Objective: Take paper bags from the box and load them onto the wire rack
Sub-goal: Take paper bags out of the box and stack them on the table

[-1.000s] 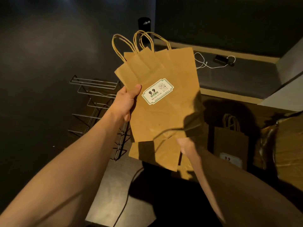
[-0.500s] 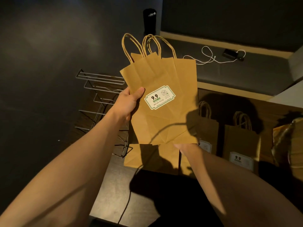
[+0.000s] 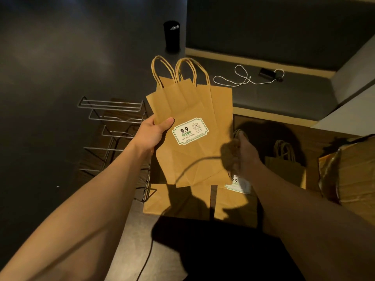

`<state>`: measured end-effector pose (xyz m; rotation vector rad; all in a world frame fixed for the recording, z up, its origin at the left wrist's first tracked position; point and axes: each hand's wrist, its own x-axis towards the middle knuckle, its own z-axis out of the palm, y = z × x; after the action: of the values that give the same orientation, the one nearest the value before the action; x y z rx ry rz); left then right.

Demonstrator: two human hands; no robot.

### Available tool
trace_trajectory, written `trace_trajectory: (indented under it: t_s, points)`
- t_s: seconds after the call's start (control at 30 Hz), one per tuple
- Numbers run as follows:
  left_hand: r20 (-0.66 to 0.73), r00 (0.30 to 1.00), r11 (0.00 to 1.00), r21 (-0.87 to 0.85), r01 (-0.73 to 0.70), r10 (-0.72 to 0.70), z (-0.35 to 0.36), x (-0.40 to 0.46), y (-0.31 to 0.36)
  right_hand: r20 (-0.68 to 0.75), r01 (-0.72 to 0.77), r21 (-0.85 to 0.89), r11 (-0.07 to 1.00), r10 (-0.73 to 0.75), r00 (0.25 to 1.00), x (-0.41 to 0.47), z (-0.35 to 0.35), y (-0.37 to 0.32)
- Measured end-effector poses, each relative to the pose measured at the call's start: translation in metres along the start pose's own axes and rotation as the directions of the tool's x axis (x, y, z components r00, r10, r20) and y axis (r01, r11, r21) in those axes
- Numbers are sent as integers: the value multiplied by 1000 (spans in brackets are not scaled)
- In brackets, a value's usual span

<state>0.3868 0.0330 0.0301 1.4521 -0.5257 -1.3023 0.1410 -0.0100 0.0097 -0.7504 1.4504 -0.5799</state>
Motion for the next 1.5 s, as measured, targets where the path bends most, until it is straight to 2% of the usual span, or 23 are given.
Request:
trace_trajectory:
  t_s: [0.03,0.07,0.13,0.2,0.23,0.33,0.43,0.53,0.63,0.73,0.87,1.07,1.17,1.3,1.4,1.5]
  points:
    - [-2,1000,1000,15,7,-7,3,-1,-4,56,-10,114,993,3,998,0,-2,-2]
    - [-6,1000,999,27,17,-17,7,-1,-8,104,-19,103,995,8,995,1,-5,-3]
    - [-19,999,999,38,35,-34,15,-4,-17,150,40,-126,991,-20,989,-5,-2,-1]
    - [-8,999,997,57,44,-44,23,-8,-22,98,114,-302,947,-88,991,-9,-2,4]
    - [11,998,996,64,58,-59,27,-10,-25,37,115,-324,939,-109,993,-7,-5,7]
    - [95,988,990,77,117,-124,38,-19,-28,-124,117,-155,981,-137,983,-7,-27,17]
    - [113,977,979,122,165,-178,51,-28,-30,-179,128,-20,992,-130,975,-5,-46,21]
    - [69,977,965,188,185,-201,65,-37,-35,-66,30,52,998,-27,997,-8,-65,20]
    - [59,982,953,260,156,-177,82,-46,-45,100,22,138,990,-36,994,-9,-81,19]
    - [9,987,960,232,156,-163,95,-55,-50,88,63,73,995,-69,994,-15,-92,23]
    - [-33,983,961,210,181,-178,92,-60,-55,151,8,164,986,-33,988,-16,-111,21]
    - [40,987,954,266,139,-156,87,-59,-56,294,-42,200,979,-19,956,-24,-110,16]
    - [-42,981,966,171,193,-188,75,-55,-66,196,-7,106,994,-14,980,-22,-103,9]
    - [-147,978,966,190,176,-149,59,-46,-65,90,27,169,985,-43,995,-15,-93,8]
    - [-172,975,961,213,174,-138,49,-32,-57,-47,49,225,973,-40,998,-15,-83,0]
    - [-136,976,961,195,195,-170,45,-22,-48,-73,53,199,979,-39,997,-11,-74,-6]
